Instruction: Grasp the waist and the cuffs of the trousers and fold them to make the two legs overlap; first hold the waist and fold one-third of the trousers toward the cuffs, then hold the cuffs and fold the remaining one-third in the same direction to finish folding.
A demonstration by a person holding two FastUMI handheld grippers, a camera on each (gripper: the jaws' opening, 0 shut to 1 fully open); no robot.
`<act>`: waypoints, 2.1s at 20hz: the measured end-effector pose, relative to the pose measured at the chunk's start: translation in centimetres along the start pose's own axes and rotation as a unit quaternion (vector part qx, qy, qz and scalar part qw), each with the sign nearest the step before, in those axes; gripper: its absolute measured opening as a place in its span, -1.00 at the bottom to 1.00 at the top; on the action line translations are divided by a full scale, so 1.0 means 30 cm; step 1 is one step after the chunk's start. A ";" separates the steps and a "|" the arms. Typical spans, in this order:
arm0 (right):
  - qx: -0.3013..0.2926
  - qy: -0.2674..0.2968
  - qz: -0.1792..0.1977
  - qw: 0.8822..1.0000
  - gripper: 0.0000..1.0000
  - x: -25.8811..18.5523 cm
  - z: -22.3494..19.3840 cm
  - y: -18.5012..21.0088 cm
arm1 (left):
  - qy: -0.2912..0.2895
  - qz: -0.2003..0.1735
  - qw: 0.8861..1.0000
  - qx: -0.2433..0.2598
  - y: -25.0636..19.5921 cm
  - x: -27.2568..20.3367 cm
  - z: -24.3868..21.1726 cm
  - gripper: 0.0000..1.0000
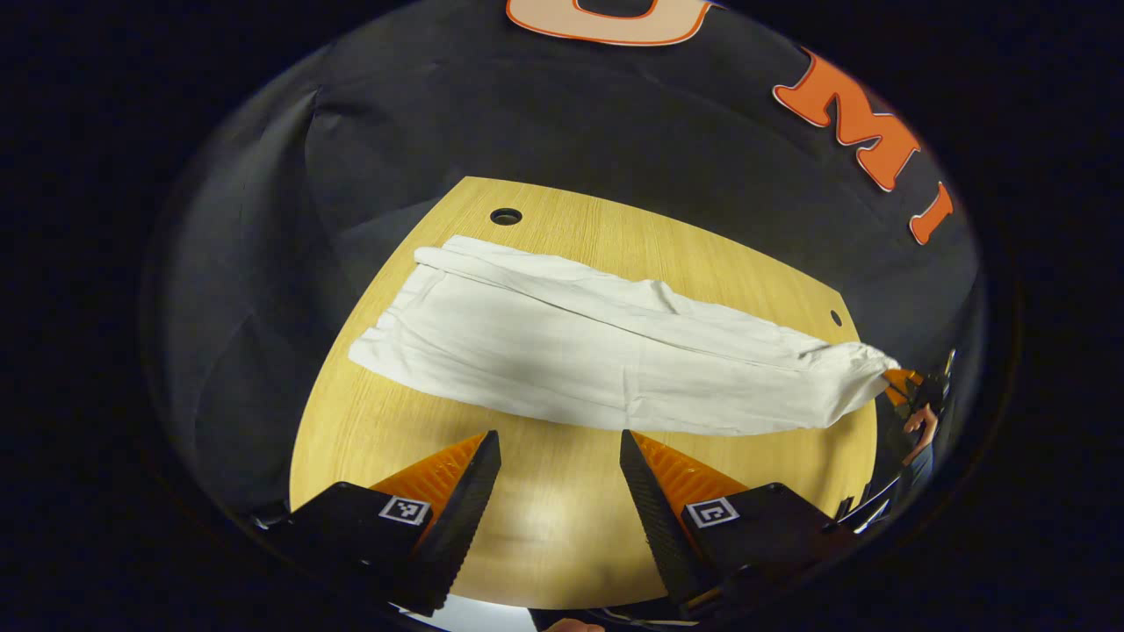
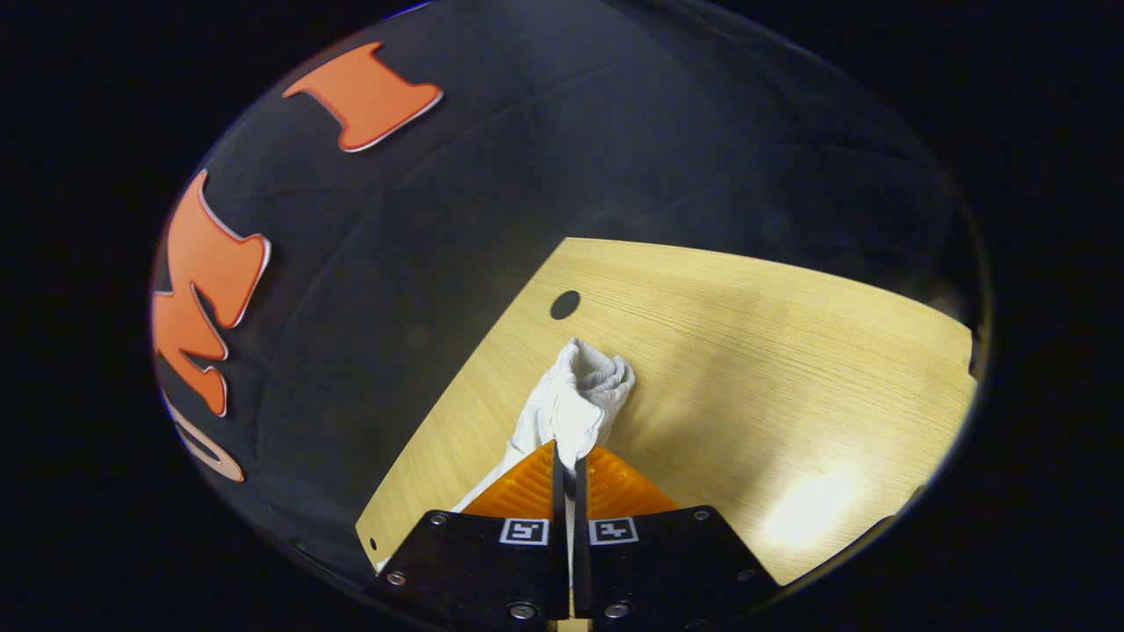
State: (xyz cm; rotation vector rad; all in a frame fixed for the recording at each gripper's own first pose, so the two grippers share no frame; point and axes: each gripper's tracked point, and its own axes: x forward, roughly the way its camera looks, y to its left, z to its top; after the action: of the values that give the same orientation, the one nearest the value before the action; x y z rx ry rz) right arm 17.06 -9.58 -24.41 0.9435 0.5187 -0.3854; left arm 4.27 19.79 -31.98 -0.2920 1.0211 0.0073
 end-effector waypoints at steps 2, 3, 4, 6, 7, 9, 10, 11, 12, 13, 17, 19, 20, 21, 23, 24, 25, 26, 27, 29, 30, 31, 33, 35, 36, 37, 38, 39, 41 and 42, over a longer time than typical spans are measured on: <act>-0.028 -0.014 0.012 0.999 -0.95 -0.040 -0.004 0.119 | 0.002 -0.005 1.000 0.009 0.034 0.001 -0.006 0.81; -0.038 -0.016 0.022 0.999 -0.95 -0.050 -0.017 0.179 | 0.004 -0.007 1.000 0.011 0.054 0.006 -0.006 0.87; -0.048 -0.020 0.028 0.998 -0.95 -0.068 -0.029 0.238 | 0.006 -0.009 1.000 0.009 0.080 0.004 -0.015 0.75; -0.072 -0.025 0.043 0.996 -0.95 -0.089 -0.070 0.346 | 0.012 -0.016 1.000 0.001 0.123 0.018 -0.035 0.81; -0.084 -0.024 0.052 0.995 -0.95 -0.099 -0.095 0.396 | 0.014 -0.019 1.000 -0.003 0.134 0.023 -0.046 0.87; -0.100 -0.020 0.069 0.992 -0.95 -0.116 -0.151 0.493 | 0.017 -0.021 1.000 -0.011 0.157 0.041 -0.058 0.87; -0.106 -0.019 0.075 0.991 -0.95 -0.128 -0.177 0.532 | 0.018 -0.021 0.999 -0.016 0.178 0.049 -0.052 0.75; -0.116 -0.016 0.084 0.990 -0.94 -0.132 -0.204 0.573 | 0.020 -0.021 0.999 -0.022 0.199 0.056 -0.050 0.81; -0.125 -0.015 0.089 0.988 -0.94 -0.146 -0.238 0.606 | 0.021 -0.022 0.999 -0.028 0.226 0.066 -0.061 0.87; -0.134 -0.010 0.098 0.986 -0.95 -0.156 -0.267 0.639 | 0.023 -0.024 0.999 -0.037 0.242 0.075 -0.066 0.87; -0.179 0.008 0.125 0.976 -0.95 -0.170 -0.427 0.777 | 0.030 -0.030 0.997 -0.064 0.311 0.077 -0.088 0.82; -0.199 0.019 0.133 0.971 -0.95 -0.175 -0.504 0.815 | 0.032 -0.032 0.996 -0.072 0.336 0.101 -0.082 0.82; -0.207 0.025 0.136 0.968 -0.95 -0.177 -0.548 0.831 | 0.033 -0.034 0.996 -0.076 0.347 0.113 -0.079 0.81; -0.219 0.033 0.141 0.965 -0.95 -0.181 -0.594 0.850 | 0.036 -0.035 0.995 -0.081 0.357 0.124 -0.076 0.82; -0.251 0.045 0.144 0.956 -0.95 -0.187 -0.695 0.868 | 0.039 -0.041 0.994 -0.092 0.352 0.132 -0.082 0.87; -0.269 0.054 0.139 0.952 -0.95 -0.171 -0.736 0.868 | 0.040 -0.044 0.993 -0.098 0.350 0.122 -0.081 0.81; -0.283 0.065 0.132 0.948 -0.95 -0.155 -0.782 0.860 | 0.042 -0.048 0.992 -0.106 0.345 0.123 -0.085 0.87; -0.298 0.080 0.130 0.942 -0.94 -0.152 -0.841 0.851 | 0.045 -0.053 0.991 -0.117 0.341 0.126 -0.089 0.76; -0.311 0.102 0.135 0.935 -0.91 -0.168 -0.900 0.843 | 0.047 -0.061 0.988 -0.132 0.333 0.128 -0.090 0.81; -0.334 0.141 0.149 0.920 -0.63 -0.203 -1.011 0.837 | 0.050 -0.082 0.981 -0.166 0.320 0.131 -0.083 0.96; -0.342 0.149 0.158 0.914 -0.51 -0.220 -1.047 0.845 | 0.047 -0.097 0.977 -0.185 0.307 0.134 -0.082 0.90; -0.349 0.154 0.167 0.909 -0.29 -0.236 -1.085 0.855 | 0.043 -0.112 0.972 -0.202 0.292 0.134 -0.072 0.85; -0.364 0.155 0.173 0.902 -0.24 -0.272 -1.102 0.847 | 0.035 -0.137 0.961 -0.239 0.267 0.145 -0.045 0.84; -0.379 0.150 0.162 0.899 0.14 -0.287 -1.081 0.817 | 0.026 -0.151 0.948 -0.278 0.278 0.145 -0.021 0.94; -0.381 0.145 0.159 0.899 0.19 -0.297 -1.057 0.805 | 0.022 -0.152 0.943 -0.295 0.296 0.144 -0.021 0.84; -0.377 0.141 0.157 0.902 0.28 -0.309 -1.031 0.791 | 0.019 -0.150 0.939 -0.308 0.319 0.147 -0.015 0.93; -0.372 0.138 0.155 0.905 0.32 -0.320 -1.006 0.781 | 0.017 -0.146 0.936 -0.321 0.358 0.172 -0.008 0.84; -0.366 0.134 0.152 0.908 0.40 -0.328 -0.979 0.765 | 0.014 -0.144 0.931 -0.334 0.386 0.186 0.000 0.85; -0.362 0.121 0.146 0.913 0.51 -0.350 -0.921 0.733 | 0.003 -0.139 0.924 -0.355 0.438 0.200 0.024 0.84; -0.363 0.115 0.142 0.914 0.55 -0.358 -0.891 0.714 | -0.003 -0.132 0.923 -0.362 0.465 0.209 0.034 0.84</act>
State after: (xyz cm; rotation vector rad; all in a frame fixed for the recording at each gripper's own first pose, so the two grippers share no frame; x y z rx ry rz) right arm 12.91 25.29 -16.91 0.3257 0.6632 0.1904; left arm 6.44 32.64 -40.05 -1.1046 0.9340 0.1434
